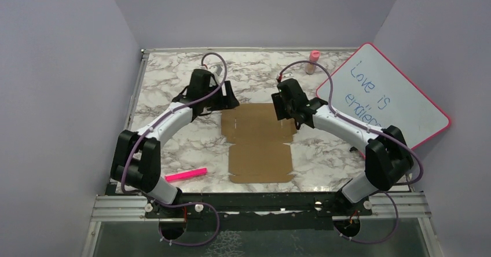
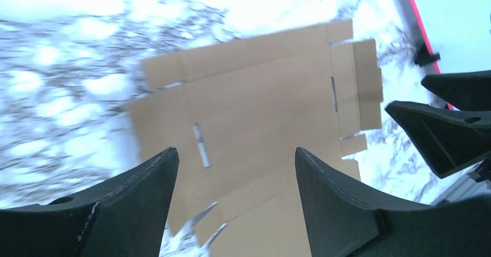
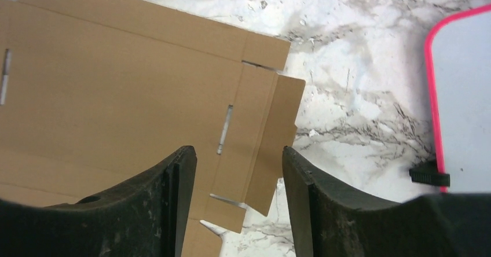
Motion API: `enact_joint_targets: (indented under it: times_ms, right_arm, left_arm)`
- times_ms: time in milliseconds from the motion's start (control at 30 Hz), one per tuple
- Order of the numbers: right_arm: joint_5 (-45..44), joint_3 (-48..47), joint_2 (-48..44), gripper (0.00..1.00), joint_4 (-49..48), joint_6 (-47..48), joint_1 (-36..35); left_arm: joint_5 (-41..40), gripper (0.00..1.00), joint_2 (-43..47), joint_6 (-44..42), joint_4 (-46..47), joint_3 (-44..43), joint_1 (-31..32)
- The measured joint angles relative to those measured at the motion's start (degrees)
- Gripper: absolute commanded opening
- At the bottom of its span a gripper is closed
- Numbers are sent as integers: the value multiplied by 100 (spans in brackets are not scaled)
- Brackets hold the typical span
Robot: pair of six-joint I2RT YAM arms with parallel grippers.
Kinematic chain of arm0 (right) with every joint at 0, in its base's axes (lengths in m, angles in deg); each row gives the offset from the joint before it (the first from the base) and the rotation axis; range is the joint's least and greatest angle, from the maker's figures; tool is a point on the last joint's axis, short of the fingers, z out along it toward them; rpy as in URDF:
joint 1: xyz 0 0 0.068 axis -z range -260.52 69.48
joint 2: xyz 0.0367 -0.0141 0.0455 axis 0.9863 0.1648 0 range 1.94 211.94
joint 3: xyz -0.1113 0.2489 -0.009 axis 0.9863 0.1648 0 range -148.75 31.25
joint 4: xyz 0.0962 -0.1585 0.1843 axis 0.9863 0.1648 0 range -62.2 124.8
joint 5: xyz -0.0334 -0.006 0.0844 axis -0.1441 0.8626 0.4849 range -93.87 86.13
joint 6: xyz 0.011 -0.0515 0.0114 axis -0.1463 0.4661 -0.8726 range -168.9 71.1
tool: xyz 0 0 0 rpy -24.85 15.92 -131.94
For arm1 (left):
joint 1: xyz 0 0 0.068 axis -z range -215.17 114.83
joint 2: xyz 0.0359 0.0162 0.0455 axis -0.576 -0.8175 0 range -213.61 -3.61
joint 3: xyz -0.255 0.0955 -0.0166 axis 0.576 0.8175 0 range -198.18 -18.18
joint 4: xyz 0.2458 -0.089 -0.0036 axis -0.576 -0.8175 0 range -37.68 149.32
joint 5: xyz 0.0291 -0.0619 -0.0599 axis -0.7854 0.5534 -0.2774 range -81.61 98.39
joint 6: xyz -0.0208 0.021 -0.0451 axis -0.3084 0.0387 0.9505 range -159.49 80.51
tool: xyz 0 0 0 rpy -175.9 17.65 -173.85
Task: Fold the paper box
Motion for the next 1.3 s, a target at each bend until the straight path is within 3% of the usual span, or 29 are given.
enact_joint_targets:
  times_ms: [233, 467, 867, 1133, 1300]
  right_arm:
    - [1110, 15, -31, 73, -507, 258, 435]
    - [2385, -55, 264, 80, -1040, 396, 664]
    - [3827, -1034, 1558, 81, -1550, 809, 702]
    - [4404, -1676, 2238, 81, -1504, 1379, 743]
    - [4743, -1917, 2444, 79, -1309, 1751, 824]
  left_arm:
    - [179, 75, 306, -247, -354, 192, -990]
    - [964, 70, -304, -369, -549, 205, -1316]
    - [1532, 40, -1449, -721, -872, -498, -1338]
    - [1633, 12, -1692, -887, -986, -516, -1338]
    - [1703, 3, -1690, -1012, -984, -621, -1338]
